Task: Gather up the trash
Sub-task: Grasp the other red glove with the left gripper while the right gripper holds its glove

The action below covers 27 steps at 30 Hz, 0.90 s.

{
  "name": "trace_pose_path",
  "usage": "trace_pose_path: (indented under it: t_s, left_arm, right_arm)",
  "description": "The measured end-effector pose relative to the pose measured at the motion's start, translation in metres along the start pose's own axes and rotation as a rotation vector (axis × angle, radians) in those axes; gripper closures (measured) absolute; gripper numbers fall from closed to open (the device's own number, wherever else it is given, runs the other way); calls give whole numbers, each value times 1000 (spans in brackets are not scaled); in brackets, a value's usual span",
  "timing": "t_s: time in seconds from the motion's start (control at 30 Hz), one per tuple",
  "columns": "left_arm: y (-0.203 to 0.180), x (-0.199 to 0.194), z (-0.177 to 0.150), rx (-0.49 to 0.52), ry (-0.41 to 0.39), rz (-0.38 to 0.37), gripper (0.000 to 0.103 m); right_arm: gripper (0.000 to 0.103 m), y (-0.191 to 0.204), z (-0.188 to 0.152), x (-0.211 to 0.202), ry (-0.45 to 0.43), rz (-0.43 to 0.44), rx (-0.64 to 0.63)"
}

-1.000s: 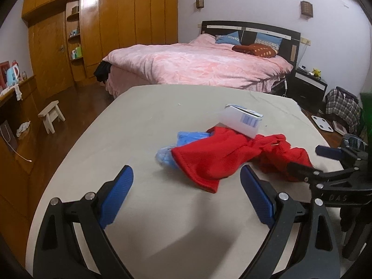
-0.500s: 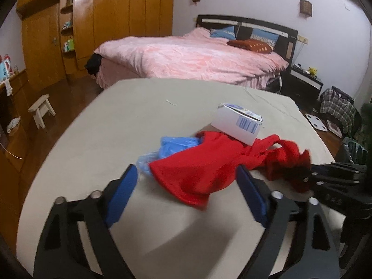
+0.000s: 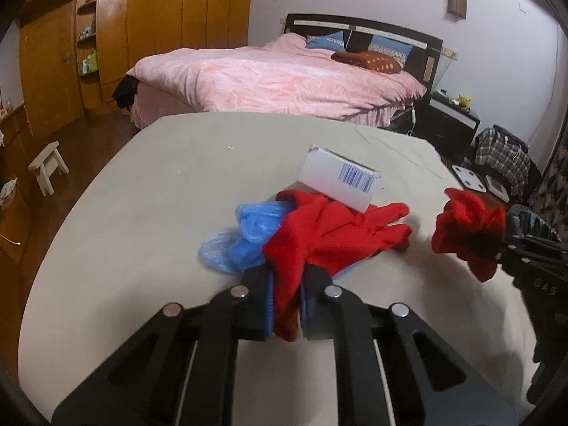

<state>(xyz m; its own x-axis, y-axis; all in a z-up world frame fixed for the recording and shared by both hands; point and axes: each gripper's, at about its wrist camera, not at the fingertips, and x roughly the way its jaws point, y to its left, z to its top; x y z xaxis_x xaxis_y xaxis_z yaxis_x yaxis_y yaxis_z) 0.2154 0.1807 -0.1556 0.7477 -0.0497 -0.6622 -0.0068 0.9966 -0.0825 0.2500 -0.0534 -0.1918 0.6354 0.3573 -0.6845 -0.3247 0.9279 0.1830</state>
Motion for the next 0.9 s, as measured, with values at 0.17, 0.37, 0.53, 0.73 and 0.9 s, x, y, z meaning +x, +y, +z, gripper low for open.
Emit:
trace_pose_path:
  t_s: [0.17,0.37,0.53,0.73,0.9]
  left_arm:
    - [-9,-27,-7,9,-25,-22,95]
    - [-34,-40,-25,48,8,-103,94]
    - [-45,-35,-27,53,6,-96,54]
    - [-43,-13,-16,35,17,-78,50]
    - [-48,5,-10,41,47,-70,67]
  right_arm:
    - [86,-3,-4,-5,-1,-2,9]
    - [86,-6,-4,-7,-4,-10,10]
    - [86,-9,-6,-11,-8,-22,9]
    - [86,-16,-8,-16,-11,-31,18]
    - [86,-18,-8,-21,-17,-34,20]
